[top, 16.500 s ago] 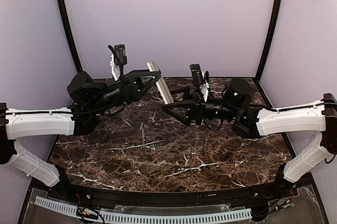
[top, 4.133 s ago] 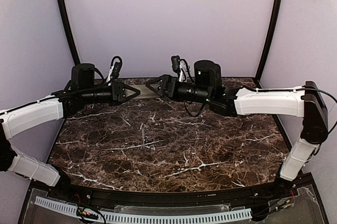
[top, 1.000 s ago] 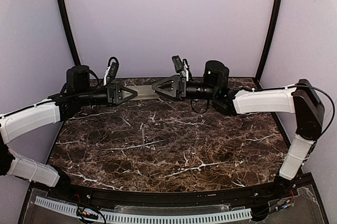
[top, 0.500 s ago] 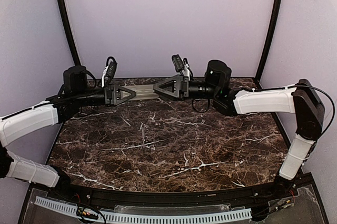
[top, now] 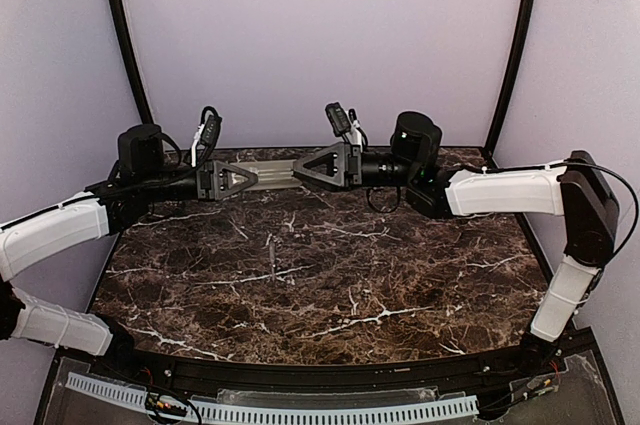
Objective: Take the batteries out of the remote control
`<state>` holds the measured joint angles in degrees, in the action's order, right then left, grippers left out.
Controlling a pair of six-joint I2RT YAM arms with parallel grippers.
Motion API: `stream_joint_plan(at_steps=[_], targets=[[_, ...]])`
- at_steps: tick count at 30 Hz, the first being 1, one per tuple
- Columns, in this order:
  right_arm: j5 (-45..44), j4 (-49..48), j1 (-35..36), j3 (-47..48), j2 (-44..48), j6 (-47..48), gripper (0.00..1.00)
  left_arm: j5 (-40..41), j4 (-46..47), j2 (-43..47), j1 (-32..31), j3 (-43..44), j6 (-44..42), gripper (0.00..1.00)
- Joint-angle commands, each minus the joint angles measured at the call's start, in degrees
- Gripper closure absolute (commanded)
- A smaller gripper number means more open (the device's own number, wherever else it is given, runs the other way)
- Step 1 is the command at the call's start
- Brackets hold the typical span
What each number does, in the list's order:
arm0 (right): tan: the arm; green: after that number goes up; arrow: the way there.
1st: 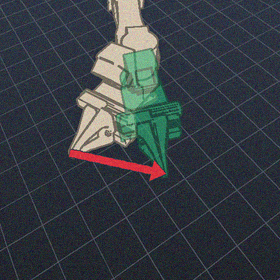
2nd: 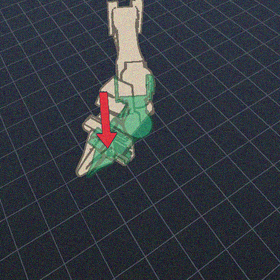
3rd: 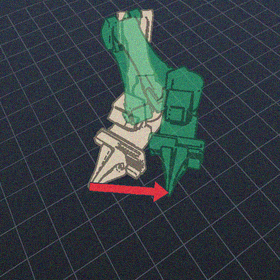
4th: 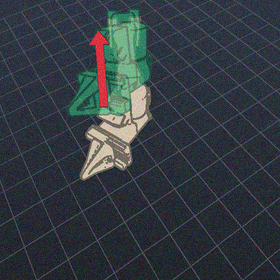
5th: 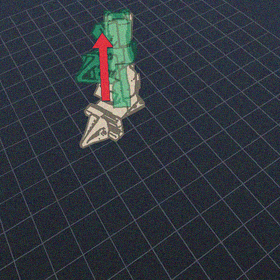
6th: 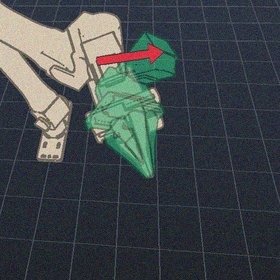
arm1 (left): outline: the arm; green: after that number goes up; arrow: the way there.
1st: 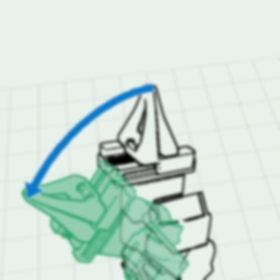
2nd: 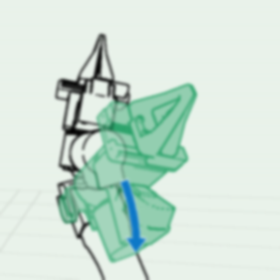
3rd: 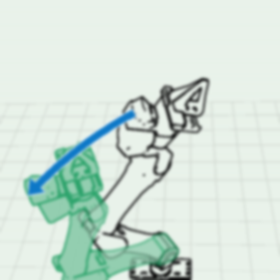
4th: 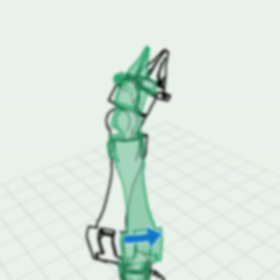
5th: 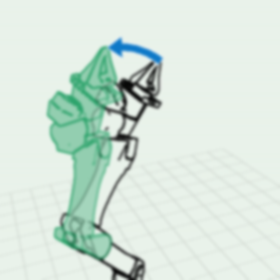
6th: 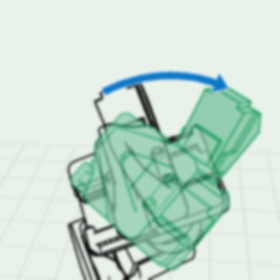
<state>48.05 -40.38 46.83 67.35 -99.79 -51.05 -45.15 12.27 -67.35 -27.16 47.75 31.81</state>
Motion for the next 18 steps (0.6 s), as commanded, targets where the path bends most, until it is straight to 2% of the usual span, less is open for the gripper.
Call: stream_joint_plan(at_steps=[1,18], targets=[[3.5,4.7,2.9,0.2,-2.2,0.1,0.14,-10.0,11.8,2.2,-3.1,1.2,-1.6,1.00],[2.9,7.8,2.9,2.0,-2.4,1.9,0.15,-9.4,10.3,2.1,-3.2,1.5,-2.8,1.00]])
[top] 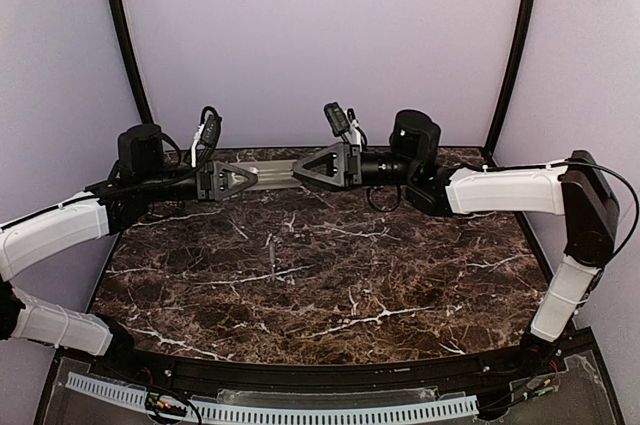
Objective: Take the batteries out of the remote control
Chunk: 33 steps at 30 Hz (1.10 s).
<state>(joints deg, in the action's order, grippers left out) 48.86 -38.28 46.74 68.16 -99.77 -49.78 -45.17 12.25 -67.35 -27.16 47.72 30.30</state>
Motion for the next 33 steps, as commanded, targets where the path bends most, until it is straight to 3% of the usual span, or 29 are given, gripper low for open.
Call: stream_joint_plan(at_steps=[1,7,12,33], targets=[[1.8,6.4,3.0,1.4,-2.3,1.0,0.14,-9.2,10.2,2.2,-3.2,1.5,-1.3,1.00],[-2.4,16.1,3.2,3.9,-2.2,6.1,0.15,-8.2,9.0,2.0,-3.1,1.8,-1.7,1.00],[-3.4,18.5,3.2,4.3,-2.1,7.4,0.15,-8.1,8.6,1.7,-3.1,1.9,-1.7,1.00],[2.8,12.3,3.4,4.7,-2.4,4.6,0.15,-7.0,6.3,1.0,-3.1,2.3,-3.9,1.00]])
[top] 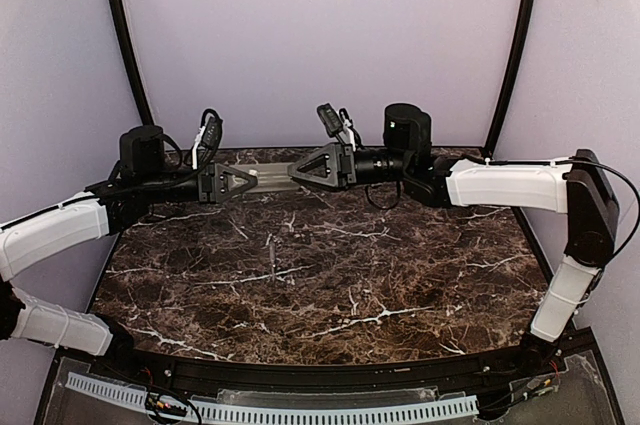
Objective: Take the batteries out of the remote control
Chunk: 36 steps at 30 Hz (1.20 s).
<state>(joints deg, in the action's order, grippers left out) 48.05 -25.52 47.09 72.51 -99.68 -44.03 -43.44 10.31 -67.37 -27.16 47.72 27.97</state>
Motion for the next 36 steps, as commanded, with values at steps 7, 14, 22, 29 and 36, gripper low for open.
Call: stream_joint_plan(at_steps=[7,14,22,29,36], targets=[[3.5,-0.3,2.9,0.1,-2.0,-0.8,0.15,-8.4,7.5,0.9,-3.2,2.5,-2.2,1.00],[3.5,-0.4,3.0,0.3,-1.6,-0.8,0.15,-8.2,7.1,0.8,-3.1,2.6,-2.5,1.00],[3.6,-0.5,3.1,0.4,-1.0,-0.7,0.15,-7.7,6.3,0.7,-3.2,2.8,-3.0,1.00],[3.7,-0.7,3.1,0.8,-0.7,-0.7,0.14,-6.9,4.8,0.7,-3.1,3.2,-3.7,1.00],[3.8,-1.3,3.1,1.1,-0.5,-1.1,0.14,-5.1,2.2,0.6,-3.1,3.9,-5.0,1.00]])
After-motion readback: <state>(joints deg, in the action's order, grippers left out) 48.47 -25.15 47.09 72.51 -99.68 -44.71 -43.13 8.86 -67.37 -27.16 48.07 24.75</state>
